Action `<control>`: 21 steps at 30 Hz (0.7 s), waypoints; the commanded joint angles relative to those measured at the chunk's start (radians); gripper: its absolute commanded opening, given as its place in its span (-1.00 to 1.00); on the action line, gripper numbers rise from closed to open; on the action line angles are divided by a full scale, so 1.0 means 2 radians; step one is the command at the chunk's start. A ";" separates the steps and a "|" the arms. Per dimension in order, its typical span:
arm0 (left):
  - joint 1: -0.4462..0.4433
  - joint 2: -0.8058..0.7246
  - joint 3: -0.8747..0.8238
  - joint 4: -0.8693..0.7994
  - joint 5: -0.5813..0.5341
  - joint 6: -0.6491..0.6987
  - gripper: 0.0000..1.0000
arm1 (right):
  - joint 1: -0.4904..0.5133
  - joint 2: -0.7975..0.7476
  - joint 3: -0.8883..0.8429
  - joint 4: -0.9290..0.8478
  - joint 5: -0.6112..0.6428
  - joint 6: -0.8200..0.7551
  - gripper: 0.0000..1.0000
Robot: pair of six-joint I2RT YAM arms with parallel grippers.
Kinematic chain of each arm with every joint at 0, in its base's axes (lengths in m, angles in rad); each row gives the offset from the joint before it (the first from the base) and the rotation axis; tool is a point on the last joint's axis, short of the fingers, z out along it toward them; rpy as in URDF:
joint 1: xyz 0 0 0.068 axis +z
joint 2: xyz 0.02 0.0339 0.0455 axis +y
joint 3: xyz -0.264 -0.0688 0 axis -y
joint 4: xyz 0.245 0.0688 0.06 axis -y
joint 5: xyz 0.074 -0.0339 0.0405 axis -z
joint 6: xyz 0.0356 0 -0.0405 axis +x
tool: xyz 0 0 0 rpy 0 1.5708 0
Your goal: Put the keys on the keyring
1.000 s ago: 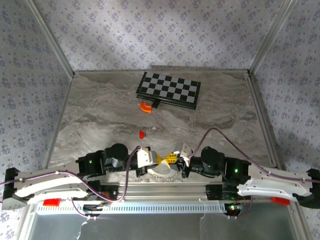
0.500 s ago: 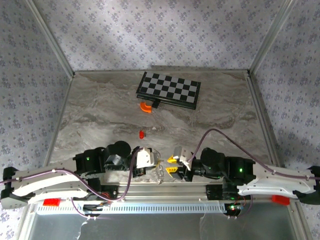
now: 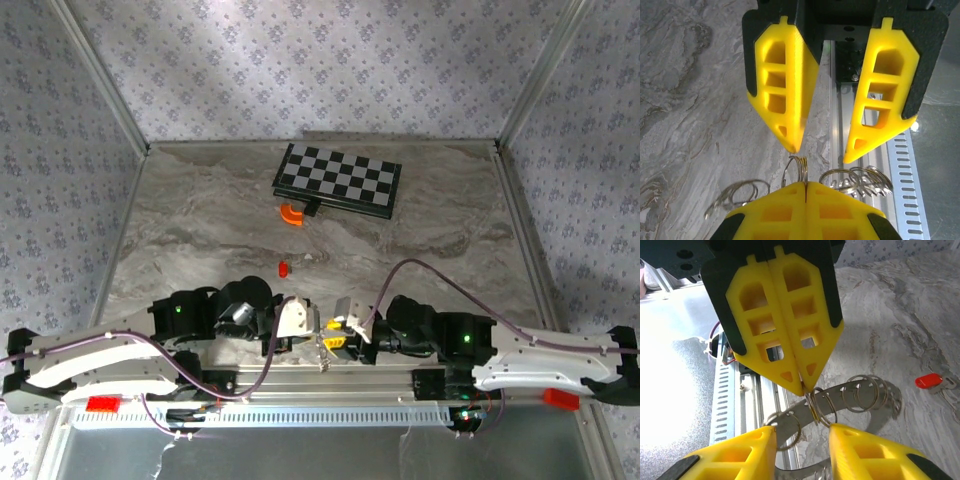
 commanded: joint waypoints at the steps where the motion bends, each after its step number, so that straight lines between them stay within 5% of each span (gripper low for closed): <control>1: -0.001 -0.001 0.020 -0.006 0.016 0.009 -1.00 | 0.001 -0.003 0.006 0.023 -0.017 -0.009 -0.38; 21: -0.001 0.010 0.023 -0.014 0.049 0.015 -1.00 | -0.012 -0.011 0.008 0.004 -0.013 -0.020 -0.25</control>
